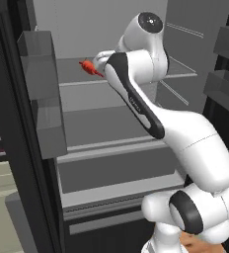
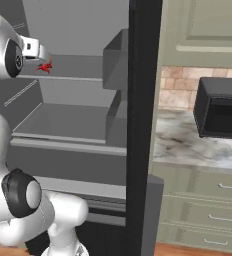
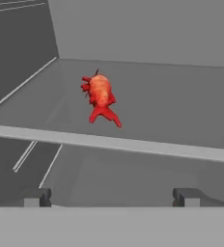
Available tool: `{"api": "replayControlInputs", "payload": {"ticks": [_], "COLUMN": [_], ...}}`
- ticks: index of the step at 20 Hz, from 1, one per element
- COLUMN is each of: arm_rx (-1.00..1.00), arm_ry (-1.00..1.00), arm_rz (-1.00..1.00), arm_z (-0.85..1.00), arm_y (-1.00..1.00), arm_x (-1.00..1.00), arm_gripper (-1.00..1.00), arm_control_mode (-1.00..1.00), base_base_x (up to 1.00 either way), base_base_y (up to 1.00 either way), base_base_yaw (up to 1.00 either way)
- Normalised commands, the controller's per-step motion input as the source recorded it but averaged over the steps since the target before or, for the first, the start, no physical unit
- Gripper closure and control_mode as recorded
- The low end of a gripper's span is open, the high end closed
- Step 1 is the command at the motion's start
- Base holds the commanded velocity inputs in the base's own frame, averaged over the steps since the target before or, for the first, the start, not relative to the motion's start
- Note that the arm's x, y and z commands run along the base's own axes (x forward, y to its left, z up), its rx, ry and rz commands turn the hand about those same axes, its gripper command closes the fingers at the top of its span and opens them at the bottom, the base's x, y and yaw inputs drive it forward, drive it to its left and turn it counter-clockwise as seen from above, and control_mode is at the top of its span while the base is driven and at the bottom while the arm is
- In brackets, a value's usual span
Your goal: Gather the carrot and sweet potato from the fridge and place them on a tray on the dining counter. Then gather the fishs from the fridge and place them on the other tray.
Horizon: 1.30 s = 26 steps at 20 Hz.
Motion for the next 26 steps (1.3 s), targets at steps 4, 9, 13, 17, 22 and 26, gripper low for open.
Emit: {"api": "replayControlInputs", "payload": {"ticks": [4, 9, 13, 17, 22, 26], "arm_rx": [0.0, 0.0, 0.0, -0.01, 0.0, -0.01], "arm_ry": [0.08, 0.12, 0.11, 0.1, 0.09, 0.09], "arm_rz": [0.0, -0.01, 0.0, 0.0, -0.01, 0.0], "arm_z": [-0.22, -0.17, -0.17, -0.12, -0.12, -0.16], "arm_y": [0.04, 0.24, 0.16, 0.19, 0.15, 0.07], "arm_x": [0.59, 0.62, 0.55, 0.57, 0.55, 0.55], "arm_gripper": [-1.0, -1.0, -1.0, -1.0, -1.0, -1.0], "arm_control_mode": [-1.0, -1.0, -1.0, -1.0, -1.0, -1.0], "base_base_x": [0.0, 0.0, 0.0, 0.0, 0.0, 0.0], "base_base_y": [0.0, 0.0, 0.0, 0.0, 0.0, 0.0], "base_base_yaw": [0.0, 0.0, 0.0, 0.0, 0.0, 0.0]}}
